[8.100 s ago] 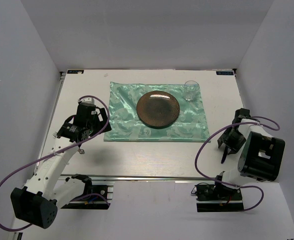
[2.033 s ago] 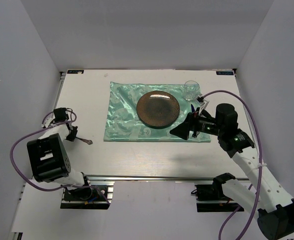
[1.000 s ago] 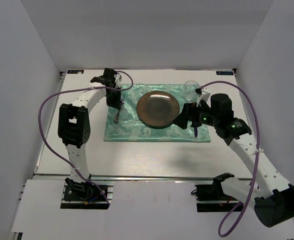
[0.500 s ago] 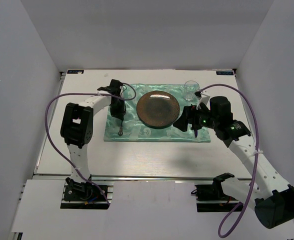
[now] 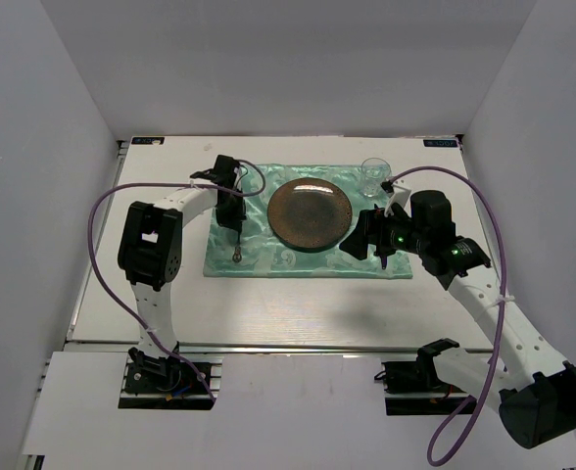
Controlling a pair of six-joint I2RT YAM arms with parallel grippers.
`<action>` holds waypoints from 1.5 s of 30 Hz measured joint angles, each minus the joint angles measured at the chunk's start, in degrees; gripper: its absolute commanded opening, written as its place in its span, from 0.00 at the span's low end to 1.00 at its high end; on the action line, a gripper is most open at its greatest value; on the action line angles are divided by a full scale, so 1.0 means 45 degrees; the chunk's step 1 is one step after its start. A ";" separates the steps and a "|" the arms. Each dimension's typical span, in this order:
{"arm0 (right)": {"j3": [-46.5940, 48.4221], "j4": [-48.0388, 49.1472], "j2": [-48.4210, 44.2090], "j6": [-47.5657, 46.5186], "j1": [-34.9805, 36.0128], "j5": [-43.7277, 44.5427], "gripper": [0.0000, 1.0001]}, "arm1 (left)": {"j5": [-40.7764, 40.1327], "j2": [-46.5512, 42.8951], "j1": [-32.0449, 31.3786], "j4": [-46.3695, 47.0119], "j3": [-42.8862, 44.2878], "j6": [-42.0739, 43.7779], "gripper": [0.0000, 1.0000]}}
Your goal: Set the dinner table for one person
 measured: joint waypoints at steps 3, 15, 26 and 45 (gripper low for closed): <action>0.0000 0.0000 0.0000 0.0000 0.0000 -0.0005 0.89 | -0.0010 0.0049 0.0015 -0.0262 0.0267 0.0287 0.00; 0.0000 0.0000 -0.0136 0.0005 0.0000 -0.0015 0.89 | 0.0005 0.0078 0.0019 -0.0743 0.0631 0.0889 0.22; 0.0000 -0.0024 -0.0345 0.0000 0.0000 -0.0010 0.89 | -0.0005 0.0010 0.0019 -0.0918 0.0588 0.0559 0.43; 0.5430 -0.6023 -0.2560 0.0107 0.0010 0.6518 0.89 | -0.4974 -1.4732 0.0160 -0.2905 -0.2055 -0.2127 0.98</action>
